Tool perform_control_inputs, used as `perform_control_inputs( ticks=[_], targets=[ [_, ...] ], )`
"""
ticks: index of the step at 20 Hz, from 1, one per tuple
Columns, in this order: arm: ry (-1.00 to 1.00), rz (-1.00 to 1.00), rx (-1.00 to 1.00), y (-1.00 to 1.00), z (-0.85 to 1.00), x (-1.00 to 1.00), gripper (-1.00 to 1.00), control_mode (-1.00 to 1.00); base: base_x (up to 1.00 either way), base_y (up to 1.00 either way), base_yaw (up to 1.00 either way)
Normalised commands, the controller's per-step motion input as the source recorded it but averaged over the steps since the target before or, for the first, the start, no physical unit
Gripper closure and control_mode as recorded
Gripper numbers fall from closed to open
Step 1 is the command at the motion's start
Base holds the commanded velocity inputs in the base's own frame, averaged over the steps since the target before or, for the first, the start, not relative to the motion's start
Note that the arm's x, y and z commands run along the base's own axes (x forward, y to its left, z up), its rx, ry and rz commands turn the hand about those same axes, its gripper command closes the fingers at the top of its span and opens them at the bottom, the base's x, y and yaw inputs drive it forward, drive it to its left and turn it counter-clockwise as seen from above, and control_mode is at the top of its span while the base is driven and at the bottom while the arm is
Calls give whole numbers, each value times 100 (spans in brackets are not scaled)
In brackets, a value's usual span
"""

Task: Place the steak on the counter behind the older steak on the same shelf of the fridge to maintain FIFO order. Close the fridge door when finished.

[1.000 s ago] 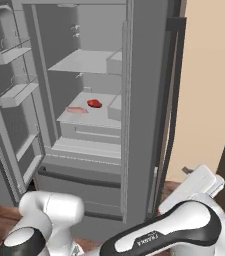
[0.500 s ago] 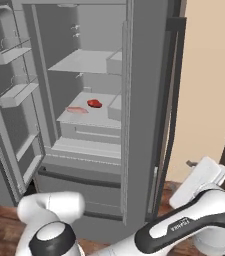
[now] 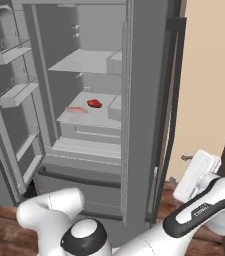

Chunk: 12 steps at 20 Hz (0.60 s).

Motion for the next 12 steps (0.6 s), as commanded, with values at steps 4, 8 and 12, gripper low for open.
perform_control_inputs(
  ticks=[4, 8, 12],
  targets=[
    [-4, 22, 0, 11, -12, 8, -100, -100, 0, 0, 0],
    [-2, 3, -1, 62, 0, 0, -100, -100, 0, 0, 0],
    [0, 0, -3, 86, 0, 0, -100, -100, 0, 0, 0]
  ],
)
